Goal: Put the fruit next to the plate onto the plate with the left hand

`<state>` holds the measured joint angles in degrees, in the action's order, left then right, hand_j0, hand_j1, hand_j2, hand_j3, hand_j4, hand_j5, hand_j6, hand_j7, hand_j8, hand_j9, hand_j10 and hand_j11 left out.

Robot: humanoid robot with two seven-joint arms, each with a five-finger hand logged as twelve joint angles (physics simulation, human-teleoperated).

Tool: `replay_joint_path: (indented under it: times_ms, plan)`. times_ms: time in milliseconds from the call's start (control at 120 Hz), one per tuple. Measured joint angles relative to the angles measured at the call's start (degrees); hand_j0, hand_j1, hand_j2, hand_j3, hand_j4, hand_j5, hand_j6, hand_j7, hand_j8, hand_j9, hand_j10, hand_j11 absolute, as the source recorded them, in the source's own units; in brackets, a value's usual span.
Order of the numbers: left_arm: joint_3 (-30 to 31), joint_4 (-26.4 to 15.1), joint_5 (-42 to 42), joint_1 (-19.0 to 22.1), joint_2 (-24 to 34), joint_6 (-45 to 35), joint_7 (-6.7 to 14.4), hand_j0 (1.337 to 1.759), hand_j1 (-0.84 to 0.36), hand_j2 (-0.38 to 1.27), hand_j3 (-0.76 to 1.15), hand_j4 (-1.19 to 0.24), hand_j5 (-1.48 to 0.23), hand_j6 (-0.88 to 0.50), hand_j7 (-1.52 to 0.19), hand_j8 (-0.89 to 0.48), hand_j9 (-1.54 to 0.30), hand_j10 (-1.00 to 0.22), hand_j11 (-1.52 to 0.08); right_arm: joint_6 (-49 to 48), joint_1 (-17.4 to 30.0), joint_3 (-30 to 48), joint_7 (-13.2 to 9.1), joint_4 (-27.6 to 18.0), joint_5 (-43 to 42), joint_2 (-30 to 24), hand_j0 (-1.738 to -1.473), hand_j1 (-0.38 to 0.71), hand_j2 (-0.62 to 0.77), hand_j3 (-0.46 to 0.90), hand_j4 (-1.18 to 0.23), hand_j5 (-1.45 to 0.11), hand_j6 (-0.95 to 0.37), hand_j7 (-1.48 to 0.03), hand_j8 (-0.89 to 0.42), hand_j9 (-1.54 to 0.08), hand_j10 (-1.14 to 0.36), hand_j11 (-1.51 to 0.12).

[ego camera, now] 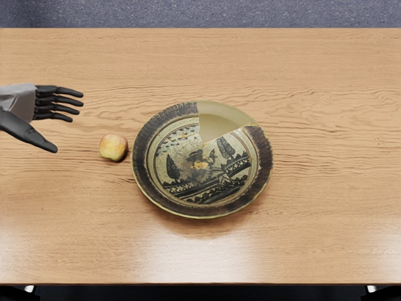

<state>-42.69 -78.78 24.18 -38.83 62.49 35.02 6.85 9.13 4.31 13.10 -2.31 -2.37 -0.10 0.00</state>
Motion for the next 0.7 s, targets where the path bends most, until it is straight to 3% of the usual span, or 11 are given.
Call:
replay_joint_path:
  times_ms: [408, 567, 642, 700]
  plan:
    - [0.01, -0.51, 1.08, -0.29, 1.65, 0.0, 0.14, 1.658, 0.06, 0.05, 0.0, -0.25, -0.32, -0.25, -0.32, -0.25, -0.32, -0.25, -0.32, 0.01, 0.08, 0.0, -0.09, 0.04, 0.02, 0.0, -1.658, -0.31, -0.01, 0.0, -0.03, -0.04, -0.03, -0.04, -0.03, -0.04, -0.03, -0.04]
    - [0.34, -3.55, 1.47, -0.53, 4.45, 0.01, 3.14, 1.658, 0.06, 0.05, 0.0, -0.25, -0.32, -0.25, -0.32, -0.25, -0.32, -0.25, -0.32, 0.01, 0.08, 0.0, -0.1, 0.03, 0.02, 0.0, -1.658, -0.31, -0.01, 0.0, -0.03, -0.04, -0.03, -0.04, -0.03, -0.04, -0.03, -0.04]
    - [3.76, -5.2, 1.3, -4.75, 9.07, 0.0, 4.1, 1.658, 0.06, 0.05, 0.0, -0.25, -0.32, -0.25, -0.32, -0.25, -0.32, -0.25, -0.32, 0.01, 0.08, 0.0, -0.1, 0.02, 0.02, 0.0, -1.658, -0.31, -0.01, 0.0, -0.03, -0.04, -0.03, -0.04, -0.03, -0.04, -0.03, -0.04]
    - [6.85, -5.97, -0.44, -5.3, 10.28, 0.01, 4.12, 1.658, 0.06, 0.05, 0.0, -0.25, -0.32, -0.25, -0.32, -0.25, -0.32, -0.25, -0.32, 0.01, 0.08, 0.0, -0.11, 0.05, 0.02, 0.0, -1.658, -0.31, -0.01, 0.0, -0.03, -0.04, -0.03, -0.04, -0.03, -0.04, -0.03, -0.04]
